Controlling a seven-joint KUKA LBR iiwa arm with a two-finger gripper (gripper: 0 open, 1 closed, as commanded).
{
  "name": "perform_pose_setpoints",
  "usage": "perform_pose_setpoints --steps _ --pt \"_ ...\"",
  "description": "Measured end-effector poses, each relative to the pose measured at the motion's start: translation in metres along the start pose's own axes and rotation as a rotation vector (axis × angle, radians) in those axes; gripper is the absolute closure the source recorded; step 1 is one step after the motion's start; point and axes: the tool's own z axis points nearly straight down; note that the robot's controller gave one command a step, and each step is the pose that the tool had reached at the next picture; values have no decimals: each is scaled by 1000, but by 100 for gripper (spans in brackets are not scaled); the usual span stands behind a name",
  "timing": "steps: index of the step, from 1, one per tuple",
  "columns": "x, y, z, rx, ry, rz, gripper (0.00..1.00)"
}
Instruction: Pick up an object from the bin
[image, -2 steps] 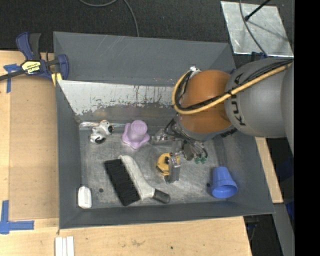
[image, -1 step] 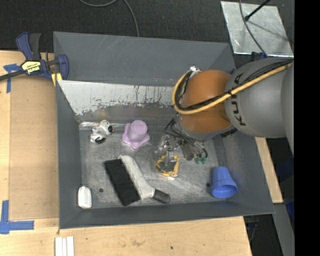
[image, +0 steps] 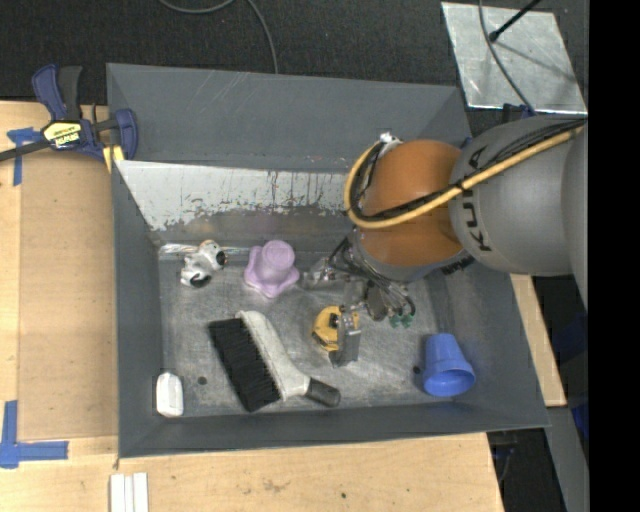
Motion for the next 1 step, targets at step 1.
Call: perform_pose_setpoints --steps 1 --pt "0 0 0 0 0 0 100"
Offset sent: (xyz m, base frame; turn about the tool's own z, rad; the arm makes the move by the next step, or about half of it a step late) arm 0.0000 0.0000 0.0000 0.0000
